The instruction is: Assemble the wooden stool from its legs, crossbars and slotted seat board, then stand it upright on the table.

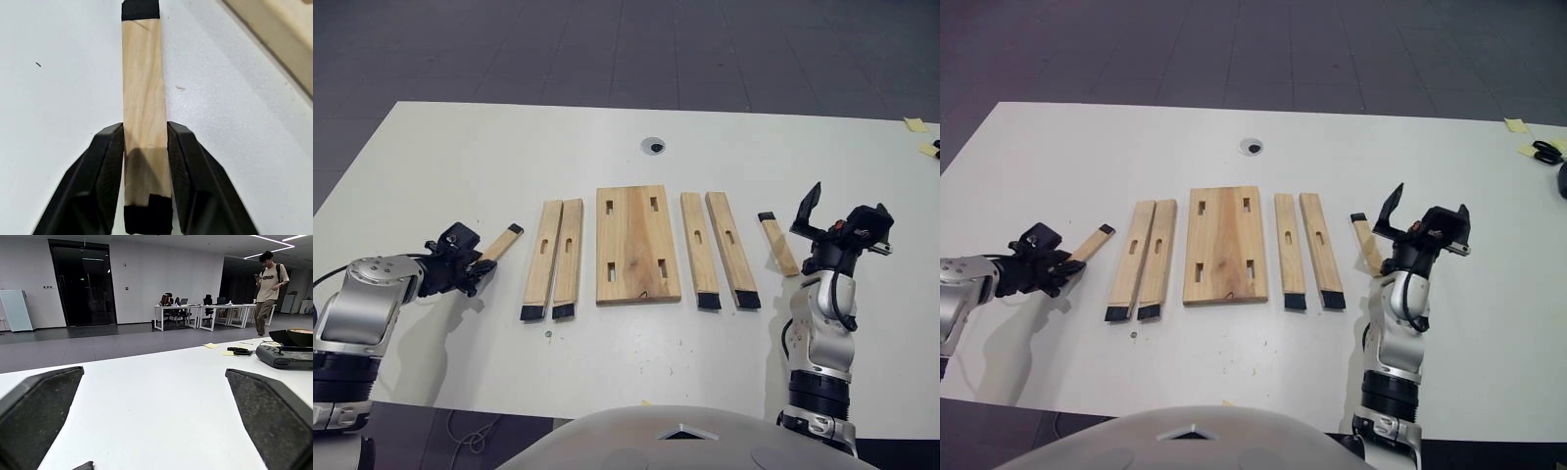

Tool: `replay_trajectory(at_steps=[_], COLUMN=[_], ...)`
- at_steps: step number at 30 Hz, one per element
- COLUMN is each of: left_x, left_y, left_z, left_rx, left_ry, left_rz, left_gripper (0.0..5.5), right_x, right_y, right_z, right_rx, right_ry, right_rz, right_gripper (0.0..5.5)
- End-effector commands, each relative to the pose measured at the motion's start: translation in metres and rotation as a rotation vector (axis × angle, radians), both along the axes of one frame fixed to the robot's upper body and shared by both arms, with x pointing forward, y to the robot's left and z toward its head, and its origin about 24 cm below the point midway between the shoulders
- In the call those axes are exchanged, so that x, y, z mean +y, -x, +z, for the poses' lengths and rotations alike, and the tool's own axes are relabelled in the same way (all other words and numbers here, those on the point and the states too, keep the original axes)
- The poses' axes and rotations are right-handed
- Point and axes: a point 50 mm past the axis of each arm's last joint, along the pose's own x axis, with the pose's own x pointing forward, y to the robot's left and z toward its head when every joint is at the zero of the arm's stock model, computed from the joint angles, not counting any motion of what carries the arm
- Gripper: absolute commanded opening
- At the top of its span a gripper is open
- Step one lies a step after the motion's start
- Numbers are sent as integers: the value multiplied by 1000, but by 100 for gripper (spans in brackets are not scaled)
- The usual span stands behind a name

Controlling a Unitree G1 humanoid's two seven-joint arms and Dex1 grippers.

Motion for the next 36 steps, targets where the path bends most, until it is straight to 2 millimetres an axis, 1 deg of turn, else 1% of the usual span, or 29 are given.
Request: replay_trajectory(at_steps=[1, 2, 3, 4, 5, 6, 8, 9, 10, 11, 13, 16, 19, 21, 23, 25, 28, 31, 36], left_x=[-11, -18, -26, -32, -40, -48, -62, -69, -78, -88, -113, -147, -173, -189, -201, -208, -212, -216, -219], left_y=[27, 16, 2, -12, -23, -34, -45, -47, -48, -49, -49, -45, -41, -38, -35, -31, -31, -32, -34], left_z=[-36, -29, -15, 2, 22, 47, 87, 101, 110, 115, 116, 105, 101, 99, 98, 96, 91, 88, 88], left_rx=[83, -5, -132, -267, -401, -557, -810, -896, -948, -975, -970, -902, -863, -849, -843, -837, -835, -853, -883], left_ry=[45, 66, 95, 123, 150, 183, 230, 261, 292, 320, 359, 419, 496, 537, 562, 579, 562, 523, 490], left_rz=[65, 74, 85, 103, 122, 127, 115, 110, 93, 62, -67, -244, -364, -435, -475, -497, -505, -516, -522], left_gripper=[128, 128, 128, 128, 128, 128, 128, 128, 128, 128, 128, 128, 128, 128, 128, 128, 128, 128, 128], right_x=[-6, -10, -11, -11, -6, 3, 27, 38, 50, 60, 76, 94, 103, 110, 112, 114, 119, 123, 124], right_y=[-13, -16, -20, -24, -30, -37, -45, -46, -45, -41, -32, -24, -19, -17, -17, -18, -22, -29, -30], right_z=[18, 21, 28, 37, 49, 63, 89, 98, 104, 109, 116, 116, 118, 117, 112, 104, 99, 95, 98], right_rx=[-28, -31, -47, -75, -122, -183, -268, -284, -269, -255, -214, -132, -86, -44, 2, 56, 88, 114, 101], right_ry=[56, 67, 67, 58, 11, -66, -235, -315, -389, -426, -507, -574, -637, -640, -614, -567, -563, -574, -684], right_rz=[55, 62, 87, 126, 200, 310, 577, 709, 853, 992, 1195, 1352, 1426, 1468, 1450, 1427, 1391, 1332, 1278], right_gripper=[540, 540, 540, 540, 540, 540, 540, 540, 540, 540, 540, 540, 540, 540, 540, 540, 540, 494, 412])
